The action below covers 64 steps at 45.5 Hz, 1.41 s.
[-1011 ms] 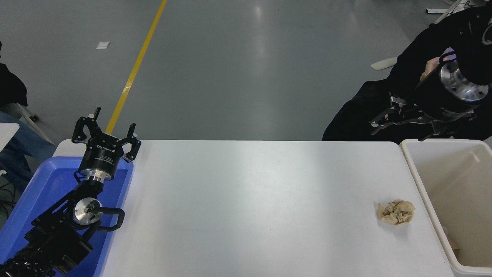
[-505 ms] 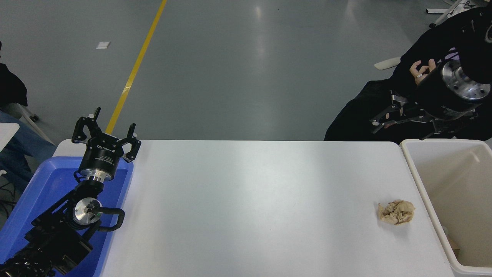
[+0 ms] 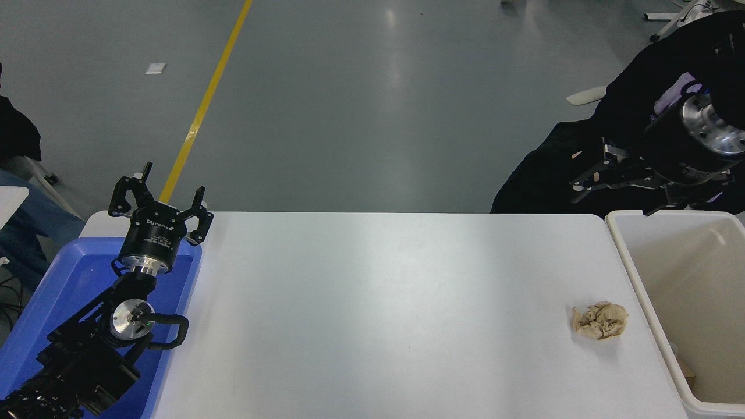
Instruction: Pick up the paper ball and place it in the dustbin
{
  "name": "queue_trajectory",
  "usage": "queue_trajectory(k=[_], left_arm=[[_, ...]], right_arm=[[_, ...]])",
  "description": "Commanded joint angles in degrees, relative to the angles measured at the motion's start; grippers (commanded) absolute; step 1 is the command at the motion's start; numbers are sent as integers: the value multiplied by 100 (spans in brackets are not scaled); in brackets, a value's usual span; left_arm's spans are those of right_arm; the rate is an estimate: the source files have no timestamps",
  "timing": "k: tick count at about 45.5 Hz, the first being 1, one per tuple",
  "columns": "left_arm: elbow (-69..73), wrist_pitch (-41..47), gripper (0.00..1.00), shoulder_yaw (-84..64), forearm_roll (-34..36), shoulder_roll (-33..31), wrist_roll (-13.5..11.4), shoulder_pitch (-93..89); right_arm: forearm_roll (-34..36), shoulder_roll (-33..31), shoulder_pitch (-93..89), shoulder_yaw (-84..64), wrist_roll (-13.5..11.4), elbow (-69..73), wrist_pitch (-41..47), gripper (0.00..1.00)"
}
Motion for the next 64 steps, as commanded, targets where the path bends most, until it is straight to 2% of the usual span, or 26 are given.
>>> queue_trajectory(k=[1, 22, 28, 34, 64], left_arm=[[0, -6, 98, 0, 0, -6, 0, 0], [0, 3, 98, 0, 0, 2, 0, 0], [0, 3, 98, 0, 0, -6, 0, 0], [0, 3, 98, 0, 0, -6, -9, 0], [0, -5, 98, -9, 0, -6, -18, 0]], right_arm=[[29, -9, -43, 71, 0, -66, -59, 100], [-138, 114, -2011, 106, -8, -496, -2151, 100], [-734, 439, -2960, 106, -52, -1076, -2256, 100], [-920, 589, -3778, 176, -52, -1621, -2406, 100], [-823, 791, -6398, 1090, -70, -3871, -2556, 100]])
